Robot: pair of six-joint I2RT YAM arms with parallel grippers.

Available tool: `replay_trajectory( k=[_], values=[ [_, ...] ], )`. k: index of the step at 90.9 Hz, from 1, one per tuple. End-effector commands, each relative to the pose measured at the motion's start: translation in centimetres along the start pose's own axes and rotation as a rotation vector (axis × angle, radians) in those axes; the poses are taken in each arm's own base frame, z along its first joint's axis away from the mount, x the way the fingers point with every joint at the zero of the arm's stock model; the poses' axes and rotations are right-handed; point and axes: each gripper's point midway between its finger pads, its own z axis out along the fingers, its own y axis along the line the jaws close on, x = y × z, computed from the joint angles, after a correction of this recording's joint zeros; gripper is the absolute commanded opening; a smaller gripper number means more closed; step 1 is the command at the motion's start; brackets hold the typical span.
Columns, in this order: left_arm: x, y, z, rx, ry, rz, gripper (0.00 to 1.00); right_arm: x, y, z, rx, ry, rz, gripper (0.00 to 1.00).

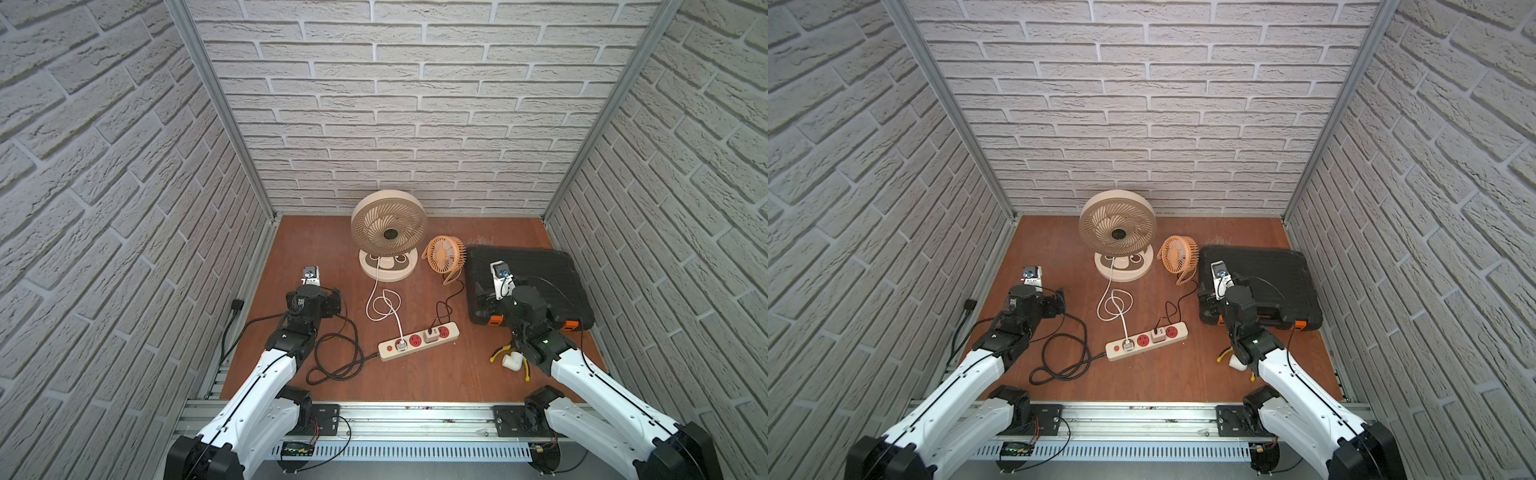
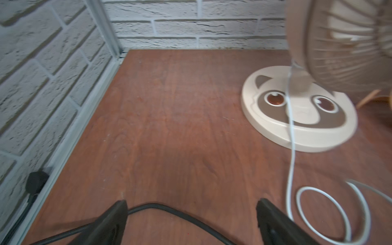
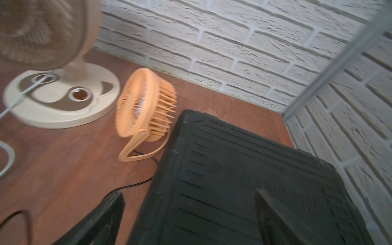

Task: Plug the desk fan into the power strip
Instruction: Reset both arms

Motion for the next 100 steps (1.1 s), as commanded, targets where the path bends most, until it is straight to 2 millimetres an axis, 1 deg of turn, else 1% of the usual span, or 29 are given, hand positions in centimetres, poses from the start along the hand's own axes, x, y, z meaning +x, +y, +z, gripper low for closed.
replay_trajectory(
  k=[1, 6, 11, 16, 20, 23, 25, 29, 37, 42, 46, 50, 56, 60, 63, 68, 76, 100],
  values=[
    [-2.0, 2.2, 1.0, -0.057, -0.115, -0.028, 0.98, -1.5, -3.1, 1.1, 0.113, -0.134, 0.136, 0.99],
    [-2.0, 3.3, 1.4, -0.107, -0.121, -0.023, 0.98, -0.3, -4.3, 2.1, 0.157, -0.121, 0.150, 0.99],
    [-1.6, 4.2, 1.9, -0.145, -0.130, -0.023, 0.98, 0.9, -5.1, 3.1, 0.185, -0.108, 0.167, 0.99],
    [-0.8, 4.7, 2.7, -0.169, -0.129, 0.013, 0.98, 2.0, -5.8, 4.2, 0.203, -0.098, 0.179, 0.99],
    [-0.1, 4.6, 3.5, -0.174, -0.119, 0.054, 0.98, 2.7, -6.1, 4.9, 0.209, -0.094, 0.186, 0.99],
    [0.4, 4.6, 4.3, -0.177, -0.103, 0.087, 0.98, 3.3, -6.1, 5.4, 0.205, -0.091, 0.192, 0.99],
    [0.3, 4.8, 4.6, -0.195, -0.105, 0.093, 0.98, 3.4, -6.1, 5.7, 0.200, -0.096, 0.196, 0.99],
    [0.5, 4.9, 5.5, -0.197, -0.059, 0.104, 0.98, 4.0, -6.1, 6.3, 0.188, -0.099, 0.210, 0.99],
    [-0.5, 4.5, 6.4, -0.170, -0.109, 0.080, 0.98, 5.6, -5.2, 7.3, 0.155, -0.085, 0.204, 0.99],
    [-0.9, 4.2, 7.0, -0.155, -0.134, 0.074, 0.98, 6.2, -4.8, 7.7, 0.141, -0.107, 0.199, 0.99],
    [-1.3, 3.8, 7.4, -0.135, -0.152, 0.073, 0.98, 6.0, -4.8, 7.8, 0.144, -0.144, 0.196, 0.99],
    [-1.6, 3.3, 8.0, -0.112, -0.159, 0.082, 0.98, 6.5, -4.6, 8.0, 0.135, -0.098, 0.192, 0.99],
    [-0.9, 3.1, 9.1, -0.109, -0.170, 0.088, 0.98, 6.5, -4.4, 8.9, 0.114, -0.017, 0.182, 0.99],
    [-0.6, 2.3, 9.8, -0.053, -0.176, 0.100, 0.98, 6.1, -4.1, 10.0, 0.097, -0.006, 0.173, 0.99],
    [-0.1, 2.1, 10.3, -0.047, -0.164, 0.116, 0.98, 6.2, -4.1, 10.2, 0.082, -0.003, 0.181, 0.99],
    [-0.2, 1.7, 10.2, -0.050, -0.178, 0.136, 0.98, 6.4, -4.3, 9.8, 0.085, 0.014, 0.185, 0.99],
    [-0.2, 1.2, 10.3, -0.032, -0.170, 0.148, 0.98, 6.3, -4.2, 10.3, 0.071, 0.014, 0.191, 0.99],
    [-0.1, 1.3, 10.3, -0.030, -0.171, 0.148, 0.98, 6.4, -4.1, 10.3, 0.065, 0.016, 0.189, 0.99]
  ],
)
